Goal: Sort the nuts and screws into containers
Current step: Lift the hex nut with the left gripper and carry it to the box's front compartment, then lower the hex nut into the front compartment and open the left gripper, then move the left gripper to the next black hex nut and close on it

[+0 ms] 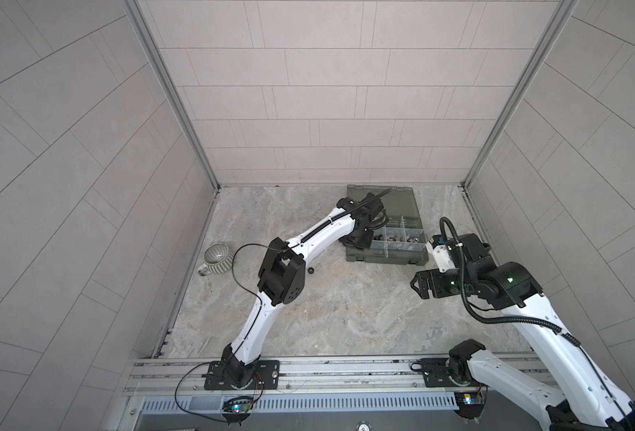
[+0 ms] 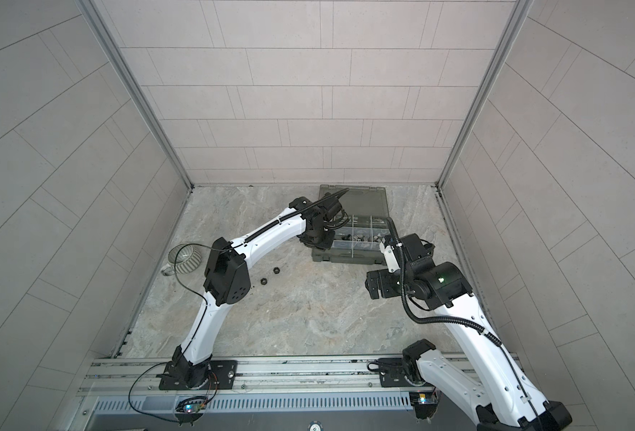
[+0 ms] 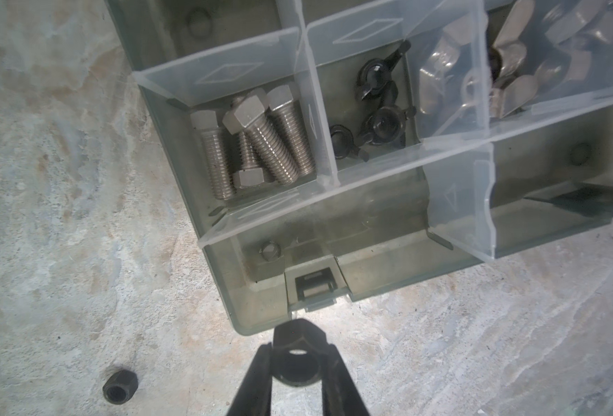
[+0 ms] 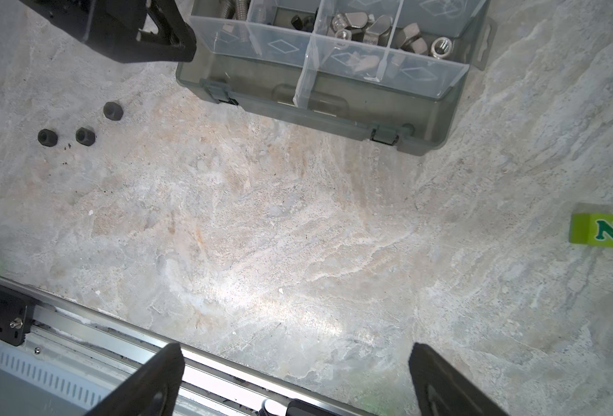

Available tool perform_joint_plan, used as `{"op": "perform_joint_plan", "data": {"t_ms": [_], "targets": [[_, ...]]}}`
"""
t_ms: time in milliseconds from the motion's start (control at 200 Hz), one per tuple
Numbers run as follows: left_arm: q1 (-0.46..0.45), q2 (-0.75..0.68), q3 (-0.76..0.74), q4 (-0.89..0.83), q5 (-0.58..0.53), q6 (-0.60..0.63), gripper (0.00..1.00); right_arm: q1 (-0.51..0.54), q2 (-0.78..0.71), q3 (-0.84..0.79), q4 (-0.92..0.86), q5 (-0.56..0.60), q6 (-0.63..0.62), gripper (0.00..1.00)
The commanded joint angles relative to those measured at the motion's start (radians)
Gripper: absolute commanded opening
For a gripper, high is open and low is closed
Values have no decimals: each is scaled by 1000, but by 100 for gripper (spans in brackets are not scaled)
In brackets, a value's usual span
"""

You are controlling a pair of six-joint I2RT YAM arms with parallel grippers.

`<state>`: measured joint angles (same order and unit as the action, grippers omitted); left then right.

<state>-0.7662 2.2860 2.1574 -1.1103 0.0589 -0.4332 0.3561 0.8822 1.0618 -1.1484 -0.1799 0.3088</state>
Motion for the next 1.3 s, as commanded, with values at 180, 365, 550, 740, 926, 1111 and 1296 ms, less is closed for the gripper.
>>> {"op": "perform_joint_plan", "data": {"t_ms": [180,365,550,740,926,1111,1296], "targets": [[-4,56,72,-13,-17,0,33,-12,-2,21,-47,36,-23,99],[2,84,119,-30,-33,19,55,-16,5,28,-45,39,-19,99],[4,33,118,-60,-69,37,58,-17,27,41,-38,21,-13,99],[32,-193,-194,10,-118,30,61,-16,75,46,19,-53,-7,99],[83,-468,-618,132,-126,-24,65,40,133,49,92,-100,14,99],[145,-623,-901,235,-78,-61,68,173,220,67,157,-95,36,99],[191,-651,-1007,336,-36,-79,72,271,313,122,189,-77,36,99]]}}
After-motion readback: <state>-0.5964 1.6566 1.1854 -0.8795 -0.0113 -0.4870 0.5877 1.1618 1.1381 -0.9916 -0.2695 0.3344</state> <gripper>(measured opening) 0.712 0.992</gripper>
